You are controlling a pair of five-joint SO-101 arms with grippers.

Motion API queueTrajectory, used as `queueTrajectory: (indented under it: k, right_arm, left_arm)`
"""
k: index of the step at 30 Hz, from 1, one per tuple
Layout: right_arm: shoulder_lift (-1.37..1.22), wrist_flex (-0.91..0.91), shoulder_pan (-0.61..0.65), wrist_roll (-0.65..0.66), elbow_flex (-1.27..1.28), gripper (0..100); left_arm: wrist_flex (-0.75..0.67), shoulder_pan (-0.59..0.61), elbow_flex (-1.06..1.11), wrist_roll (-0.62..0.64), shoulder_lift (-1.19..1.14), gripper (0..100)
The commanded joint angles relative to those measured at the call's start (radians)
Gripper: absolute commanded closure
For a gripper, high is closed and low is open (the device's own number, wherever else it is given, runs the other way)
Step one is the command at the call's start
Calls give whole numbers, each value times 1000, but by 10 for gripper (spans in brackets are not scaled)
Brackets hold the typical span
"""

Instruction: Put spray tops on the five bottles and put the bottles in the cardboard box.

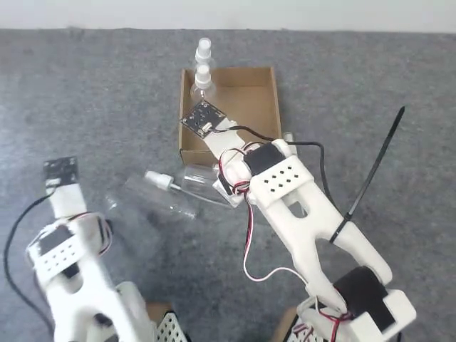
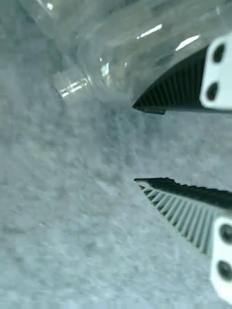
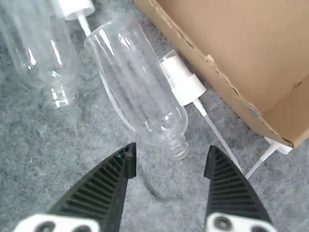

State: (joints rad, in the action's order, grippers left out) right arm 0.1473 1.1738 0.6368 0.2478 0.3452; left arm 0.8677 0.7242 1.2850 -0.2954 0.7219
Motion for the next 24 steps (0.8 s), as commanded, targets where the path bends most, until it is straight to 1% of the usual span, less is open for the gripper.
queueTrajectory:
  k: [1, 5, 9, 11, 14, 18, 21, 24]
  right_arm:
    - [62, 8, -16, -9, -9, 807]
    - [62, 8, -16, -9, -9, 807]
    - [62, 8, -16, -9, -9, 807]
    - [62, 8, -16, -9, -9, 807]
    - [62, 8, -16, -9, -9, 807]
    - [62, 8, -16, -9, -9, 807]
    - [62, 8, -16, -9, -9, 807]
    - [62, 8, -16, -8, -9, 807]
  left_arm:
    - [-52, -118, -36, 74, 0, 797]
    - [-52, -206, -85, 153, 0, 797]
    - [-43, -232, -139, 226, 0, 797]
    - [9, -229, -174, 250, 0, 797]
    - [127, -226, -243, 258, 2, 797]
    - [238, -173, -320, 258, 2, 797]
    - [249, -97, -340, 269, 2, 797]
    - [247, -23, -340, 321, 2, 797]
